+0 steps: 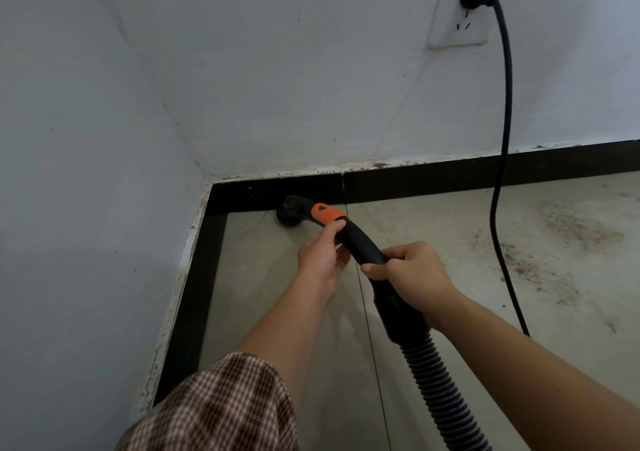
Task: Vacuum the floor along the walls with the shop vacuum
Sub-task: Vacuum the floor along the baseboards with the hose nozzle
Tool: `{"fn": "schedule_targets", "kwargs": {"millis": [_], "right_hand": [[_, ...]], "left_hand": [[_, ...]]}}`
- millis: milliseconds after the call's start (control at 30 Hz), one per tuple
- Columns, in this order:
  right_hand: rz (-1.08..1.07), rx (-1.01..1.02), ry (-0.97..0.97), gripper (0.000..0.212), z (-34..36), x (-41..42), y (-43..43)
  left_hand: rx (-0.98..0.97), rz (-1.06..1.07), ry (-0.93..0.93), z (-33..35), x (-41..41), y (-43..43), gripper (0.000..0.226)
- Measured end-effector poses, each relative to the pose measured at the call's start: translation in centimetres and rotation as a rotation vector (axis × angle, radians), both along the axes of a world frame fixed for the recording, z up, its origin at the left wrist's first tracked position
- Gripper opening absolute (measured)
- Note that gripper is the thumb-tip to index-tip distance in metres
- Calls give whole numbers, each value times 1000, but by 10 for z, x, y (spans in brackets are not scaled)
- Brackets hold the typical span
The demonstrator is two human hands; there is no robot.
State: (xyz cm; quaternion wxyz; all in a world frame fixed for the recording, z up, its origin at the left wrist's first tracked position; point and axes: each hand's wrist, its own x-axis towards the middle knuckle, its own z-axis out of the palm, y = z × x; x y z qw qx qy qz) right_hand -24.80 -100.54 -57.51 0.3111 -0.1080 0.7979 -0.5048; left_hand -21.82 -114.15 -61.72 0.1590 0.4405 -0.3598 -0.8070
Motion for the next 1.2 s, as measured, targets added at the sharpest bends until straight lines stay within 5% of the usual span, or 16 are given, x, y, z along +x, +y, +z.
{"fn": "schedule_targets", "kwargs": {"millis": [1200], "right_hand": [[-33,168,13,8,38,-29,91]], "left_hand": [[145,-55,-75,33,-29,95,20]]}}
